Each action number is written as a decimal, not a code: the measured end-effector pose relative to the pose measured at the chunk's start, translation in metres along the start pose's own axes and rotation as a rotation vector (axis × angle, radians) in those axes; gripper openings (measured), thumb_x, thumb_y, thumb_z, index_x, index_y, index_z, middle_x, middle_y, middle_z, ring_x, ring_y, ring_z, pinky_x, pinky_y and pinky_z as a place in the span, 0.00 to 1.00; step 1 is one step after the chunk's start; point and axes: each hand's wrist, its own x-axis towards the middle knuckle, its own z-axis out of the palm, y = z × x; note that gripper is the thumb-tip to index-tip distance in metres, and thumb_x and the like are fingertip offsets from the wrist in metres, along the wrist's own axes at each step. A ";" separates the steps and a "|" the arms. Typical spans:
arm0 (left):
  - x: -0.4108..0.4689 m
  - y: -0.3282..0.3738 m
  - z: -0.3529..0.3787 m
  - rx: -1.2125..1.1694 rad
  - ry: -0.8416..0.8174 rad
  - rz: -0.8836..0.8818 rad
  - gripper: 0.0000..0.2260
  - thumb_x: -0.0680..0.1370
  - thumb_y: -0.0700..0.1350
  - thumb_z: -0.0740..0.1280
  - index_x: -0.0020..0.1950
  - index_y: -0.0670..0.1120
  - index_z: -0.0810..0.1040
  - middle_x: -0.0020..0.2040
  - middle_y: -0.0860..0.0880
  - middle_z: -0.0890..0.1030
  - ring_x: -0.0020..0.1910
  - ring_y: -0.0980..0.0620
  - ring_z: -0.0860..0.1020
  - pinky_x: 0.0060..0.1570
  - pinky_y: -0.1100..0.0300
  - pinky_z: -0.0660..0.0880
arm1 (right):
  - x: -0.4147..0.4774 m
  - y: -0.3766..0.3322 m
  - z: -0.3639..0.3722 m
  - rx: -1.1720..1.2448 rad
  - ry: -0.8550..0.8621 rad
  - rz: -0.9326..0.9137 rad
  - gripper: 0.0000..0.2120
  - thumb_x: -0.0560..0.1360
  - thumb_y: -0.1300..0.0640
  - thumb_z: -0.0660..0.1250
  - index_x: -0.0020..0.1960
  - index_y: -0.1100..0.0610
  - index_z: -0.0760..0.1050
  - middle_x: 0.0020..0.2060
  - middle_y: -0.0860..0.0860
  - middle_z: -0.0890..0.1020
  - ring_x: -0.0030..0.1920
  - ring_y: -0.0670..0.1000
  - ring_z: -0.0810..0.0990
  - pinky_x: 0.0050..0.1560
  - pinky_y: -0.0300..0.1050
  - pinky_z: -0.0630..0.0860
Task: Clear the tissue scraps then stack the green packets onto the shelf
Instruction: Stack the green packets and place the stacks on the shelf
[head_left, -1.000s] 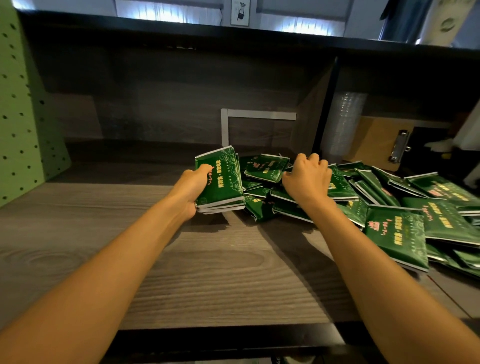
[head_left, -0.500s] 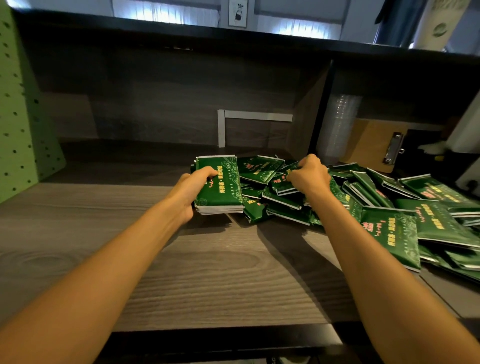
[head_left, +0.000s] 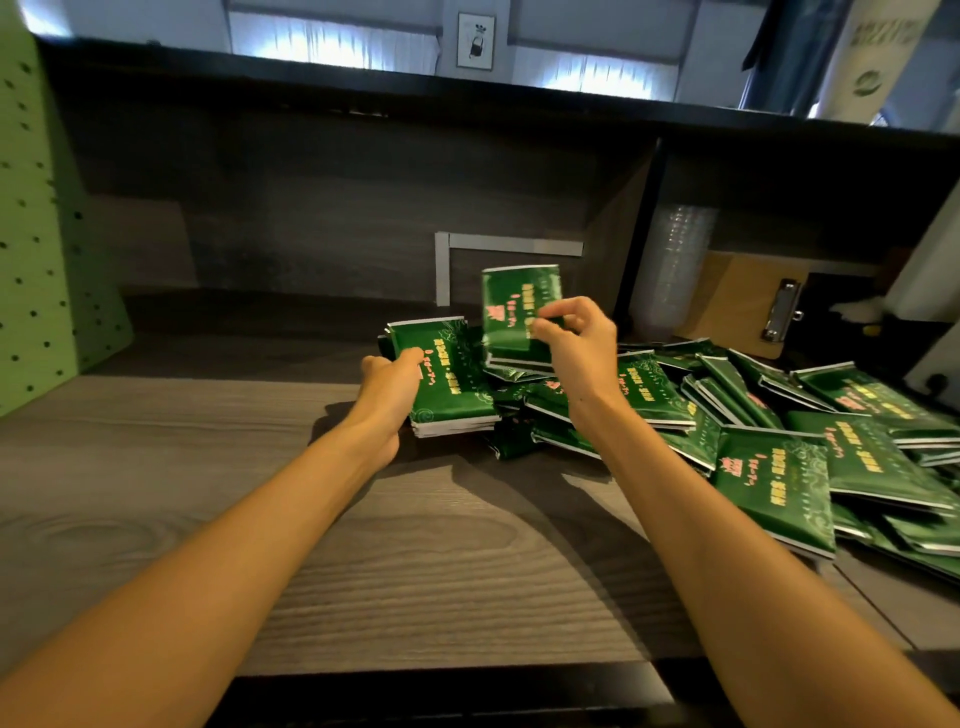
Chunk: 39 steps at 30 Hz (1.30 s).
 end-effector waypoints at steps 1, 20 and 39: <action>0.000 0.000 0.000 -0.001 0.003 -0.001 0.17 0.80 0.45 0.58 0.66 0.39 0.66 0.56 0.40 0.79 0.49 0.48 0.80 0.34 0.59 0.74 | -0.003 -0.001 0.003 0.047 -0.087 0.012 0.07 0.73 0.65 0.67 0.41 0.54 0.73 0.46 0.52 0.78 0.47 0.48 0.77 0.47 0.38 0.73; -0.003 0.003 0.001 -0.033 0.001 0.062 0.18 0.76 0.43 0.67 0.59 0.44 0.61 0.47 0.46 0.76 0.41 0.53 0.77 0.34 0.60 0.74 | -0.017 0.001 0.020 -0.388 -0.406 -0.160 0.06 0.78 0.57 0.62 0.53 0.57 0.76 0.46 0.54 0.80 0.41 0.49 0.77 0.37 0.34 0.76; -0.005 0.001 0.000 -0.035 -0.134 -0.012 0.22 0.74 0.43 0.69 0.64 0.41 0.66 0.56 0.40 0.79 0.51 0.45 0.80 0.45 0.53 0.78 | 0.021 0.017 -0.027 -0.907 -0.296 0.158 0.18 0.78 0.52 0.63 0.65 0.60 0.72 0.67 0.60 0.70 0.64 0.63 0.70 0.63 0.53 0.69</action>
